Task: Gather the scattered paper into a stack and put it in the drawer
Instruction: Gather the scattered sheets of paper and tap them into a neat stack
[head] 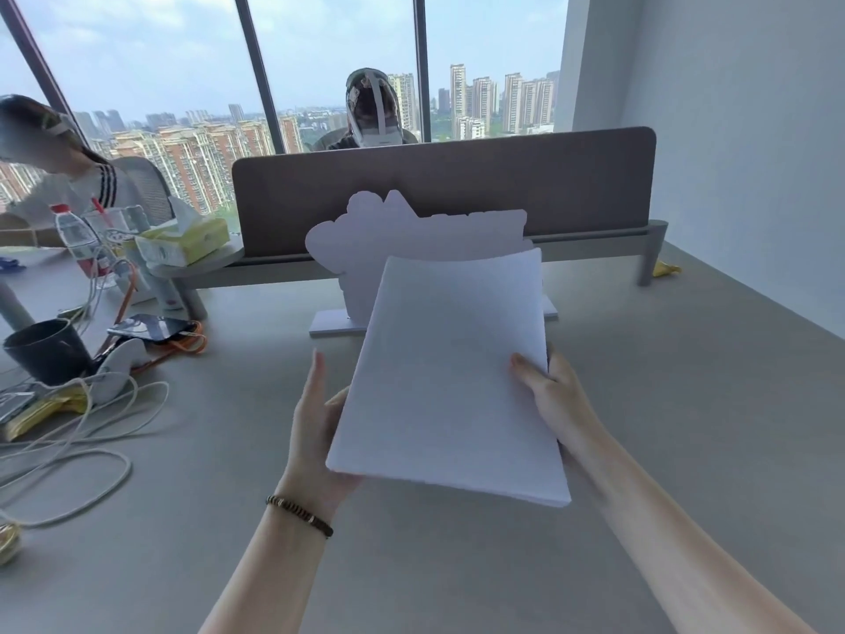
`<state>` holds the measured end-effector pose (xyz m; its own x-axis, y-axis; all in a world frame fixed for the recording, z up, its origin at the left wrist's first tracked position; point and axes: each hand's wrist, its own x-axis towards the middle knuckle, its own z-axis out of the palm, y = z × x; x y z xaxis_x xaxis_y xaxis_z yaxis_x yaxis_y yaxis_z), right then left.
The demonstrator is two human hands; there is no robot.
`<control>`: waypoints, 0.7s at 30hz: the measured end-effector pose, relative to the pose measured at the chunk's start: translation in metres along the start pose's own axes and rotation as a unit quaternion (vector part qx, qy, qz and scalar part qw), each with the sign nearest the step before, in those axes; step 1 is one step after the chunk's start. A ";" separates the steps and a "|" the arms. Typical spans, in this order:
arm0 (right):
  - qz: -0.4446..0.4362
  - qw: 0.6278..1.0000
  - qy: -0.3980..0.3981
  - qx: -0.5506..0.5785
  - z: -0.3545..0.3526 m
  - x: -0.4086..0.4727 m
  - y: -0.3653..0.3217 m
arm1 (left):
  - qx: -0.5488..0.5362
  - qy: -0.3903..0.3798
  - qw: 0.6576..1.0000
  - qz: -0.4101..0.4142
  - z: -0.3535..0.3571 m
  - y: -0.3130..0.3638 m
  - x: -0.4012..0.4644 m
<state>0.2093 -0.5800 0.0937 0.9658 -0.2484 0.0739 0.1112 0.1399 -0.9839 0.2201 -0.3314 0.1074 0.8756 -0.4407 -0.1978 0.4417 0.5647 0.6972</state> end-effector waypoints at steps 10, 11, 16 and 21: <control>-0.054 0.986 0.154 0.039 0.026 -0.004 0.011 | -0.112 0.030 0.984 0.138 0.048 -0.065 -0.001; -0.056 0.984 0.163 0.047 0.028 -0.005 0.011 | -0.087 0.045 0.986 0.132 0.052 -0.068 0.002; -0.043 0.979 0.139 0.143 0.030 -0.011 0.010 | -0.069 0.091 0.986 0.126 0.047 -0.068 0.017; 0.026 0.966 0.097 0.239 -0.008 0.007 -0.008 | 0.011 0.095 0.984 0.150 0.024 -0.043 0.019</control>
<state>0.2135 -0.5908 0.1011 0.9163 -0.3971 -0.0518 0.2031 0.5723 -0.7945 0.2132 -0.3802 0.0903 0.9875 -0.1173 -0.1055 0.1562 0.6331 0.7581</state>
